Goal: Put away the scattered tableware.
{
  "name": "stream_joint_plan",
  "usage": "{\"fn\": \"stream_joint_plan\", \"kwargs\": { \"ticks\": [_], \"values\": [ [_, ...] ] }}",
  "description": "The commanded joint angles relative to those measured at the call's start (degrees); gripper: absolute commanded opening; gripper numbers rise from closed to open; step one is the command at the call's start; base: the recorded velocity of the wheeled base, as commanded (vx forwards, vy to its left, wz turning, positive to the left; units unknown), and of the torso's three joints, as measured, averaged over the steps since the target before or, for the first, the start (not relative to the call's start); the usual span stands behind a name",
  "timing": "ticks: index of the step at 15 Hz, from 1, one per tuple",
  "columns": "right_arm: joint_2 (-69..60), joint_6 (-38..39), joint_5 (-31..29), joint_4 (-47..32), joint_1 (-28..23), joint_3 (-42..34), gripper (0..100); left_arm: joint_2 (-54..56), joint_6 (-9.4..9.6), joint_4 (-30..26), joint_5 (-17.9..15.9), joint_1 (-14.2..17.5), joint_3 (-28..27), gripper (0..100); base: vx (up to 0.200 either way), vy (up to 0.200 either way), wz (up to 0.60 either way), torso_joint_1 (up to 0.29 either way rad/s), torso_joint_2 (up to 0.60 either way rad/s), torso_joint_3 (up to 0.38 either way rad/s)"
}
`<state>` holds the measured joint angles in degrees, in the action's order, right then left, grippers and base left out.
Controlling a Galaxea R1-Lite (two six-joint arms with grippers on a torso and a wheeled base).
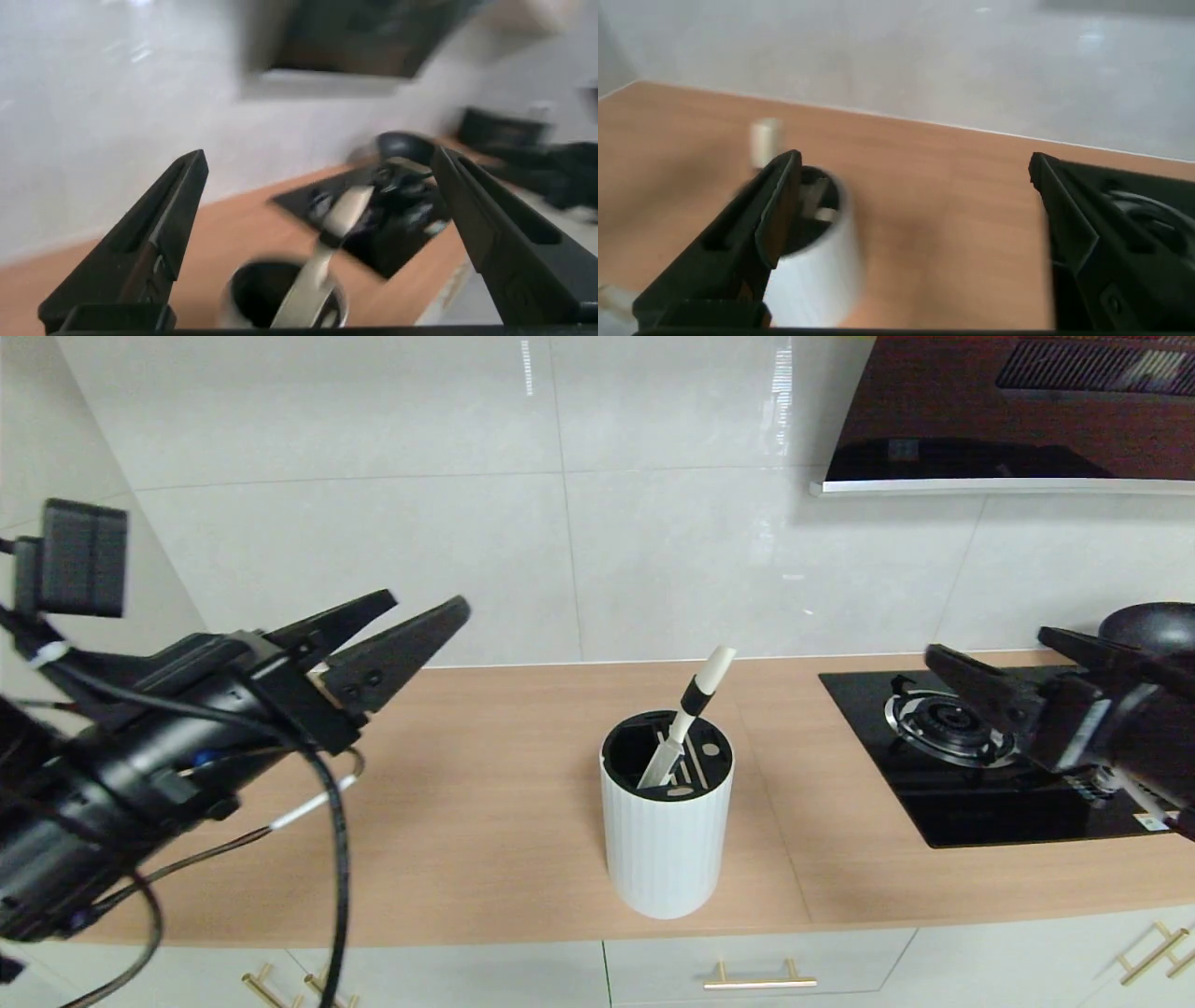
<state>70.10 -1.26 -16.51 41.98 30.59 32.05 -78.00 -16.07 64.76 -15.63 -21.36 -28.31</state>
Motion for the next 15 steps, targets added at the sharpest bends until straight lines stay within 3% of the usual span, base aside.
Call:
{"fn": "stream_joint_plan", "kwargs": {
  "ticks": [1, 2, 3, 5, 8, 9, 12, 13, 14, 15],
  "values": [
    [-19.65, -0.06, 1.04, -8.67, -8.53, -8.93, 100, 33.87, -0.28, -40.59, 0.34, 10.81, 0.53, 100, 0.000, 0.000, 0.00, 0.000, 0.00, 0.000],
    [-26.15, -0.06, 1.30, -14.47, -9.67, -9.99, 100, 41.78, -0.28, -55.79, 0.25, 10.81, -2.46, 100, 0.000, 0.000, 0.00, 0.000, 0.00, 0.000],
    [-32.57, -0.24, 1.04, -20.63, -10.72, -10.16, 100, 47.94, -0.28, -66.34, 0.16, 10.81, -5.36, 100, 0.000, 0.000, 0.00, 0.000, 0.00, 0.000],
    [-42.32, -1.64, 0.95, -31.26, -15.64, -9.55, 100, 55.58, -0.28, -73.55, 0.25, 10.81, -6.76, 100, 0.000, 0.000, 0.00, 0.000, 0.00, 0.000],
    [-53.84, -5.42, 1.65, -38.56, -25.49, -10.16, 100, 63.93, -0.19, -74.42, 1.92, 10.99, -4.56, 100, 0.000, 0.000, 0.00, 0.000, 0.00, 0.000],
    [-57.26, -6.04, 1.56, -39.88, -26.46, -10.43, 100, 66.39, -0.02, -75.48, 2.09, 11.34, -3.60, 100, 0.000, 0.000, 0.00, 0.000, 0.00, 0.000],
    [-65.44, -6.13, 1.39, -42.51, -26.98, -11.66, 100, 72.63, 3.41, -76.80, 2.36, 14.85, 1.32, 100, 0.000, 0.000, 0.00, 0.000, 0.00, 0.000],
    [-66.32, -6.04, 1.30, -42.34, -28.74, -12.27, 100, 72.63, 5.26, -76.45, 6.93, 15.12, 3.43, 100, 0.000, 0.000, 0.00, 0.000, 0.00, 0.000],
    [-69.66, -6.22, 2.36, -42.86, -30.76, -12.54, 100, 72.63, 7.28, -75.83, 14.31, 16.88, 5.37, 100, 0.000, 0.000, 0.00, 0.000, 0.00, 0.000],
    [-70.01, -6.22, 2.18, -42.42, -30.76, -14.03, 100, 74.48, 8.77, -75.48, 13.52, 20.04, 6.95, 100, 0.000, 0.000, 0.00, 0.000, 0.00, 0.000]
  ]
}}
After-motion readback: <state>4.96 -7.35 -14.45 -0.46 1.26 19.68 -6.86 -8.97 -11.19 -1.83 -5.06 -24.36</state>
